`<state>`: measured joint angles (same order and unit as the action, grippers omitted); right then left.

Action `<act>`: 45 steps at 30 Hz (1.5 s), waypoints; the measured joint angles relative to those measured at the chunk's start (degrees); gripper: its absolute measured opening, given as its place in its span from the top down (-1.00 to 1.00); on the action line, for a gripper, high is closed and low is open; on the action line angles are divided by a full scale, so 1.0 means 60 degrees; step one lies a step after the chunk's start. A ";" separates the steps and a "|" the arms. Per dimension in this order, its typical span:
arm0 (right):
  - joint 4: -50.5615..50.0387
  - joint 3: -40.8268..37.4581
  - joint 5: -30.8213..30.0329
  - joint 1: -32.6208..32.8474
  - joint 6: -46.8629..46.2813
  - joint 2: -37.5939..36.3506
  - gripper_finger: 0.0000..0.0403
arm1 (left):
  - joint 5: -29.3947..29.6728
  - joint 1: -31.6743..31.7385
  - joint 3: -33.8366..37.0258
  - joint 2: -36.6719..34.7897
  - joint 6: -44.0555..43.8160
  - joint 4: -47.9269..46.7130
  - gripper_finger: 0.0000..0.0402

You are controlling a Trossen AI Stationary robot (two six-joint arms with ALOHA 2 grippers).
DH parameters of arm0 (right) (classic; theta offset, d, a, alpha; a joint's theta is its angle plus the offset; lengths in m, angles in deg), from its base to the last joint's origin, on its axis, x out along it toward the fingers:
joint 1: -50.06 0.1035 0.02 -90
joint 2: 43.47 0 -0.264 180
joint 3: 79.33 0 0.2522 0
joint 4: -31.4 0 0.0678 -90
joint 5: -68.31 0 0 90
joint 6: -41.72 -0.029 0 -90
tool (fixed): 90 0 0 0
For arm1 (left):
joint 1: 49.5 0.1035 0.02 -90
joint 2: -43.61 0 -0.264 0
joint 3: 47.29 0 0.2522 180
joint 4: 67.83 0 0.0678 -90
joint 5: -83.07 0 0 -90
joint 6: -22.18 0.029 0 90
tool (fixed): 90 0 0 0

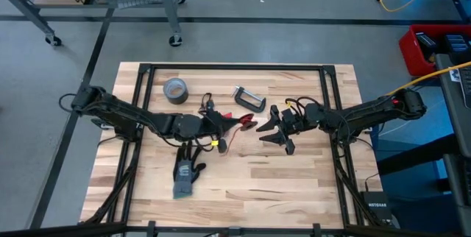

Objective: Coil cords
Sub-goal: Coil the red wire onto the spool

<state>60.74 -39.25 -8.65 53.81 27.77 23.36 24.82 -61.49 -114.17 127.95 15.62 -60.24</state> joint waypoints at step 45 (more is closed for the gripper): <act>-0.0418 0.2890 -0.0126 0.0011 -0.1872 0.4495 0.23 | 0.0168 0.0335 -0.0007 -0.0182 0.0678 0.1558 1.00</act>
<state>58.23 -21.91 -9.41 53.87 16.54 50.33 25.82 -59.48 -114.22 126.86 19.68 -50.90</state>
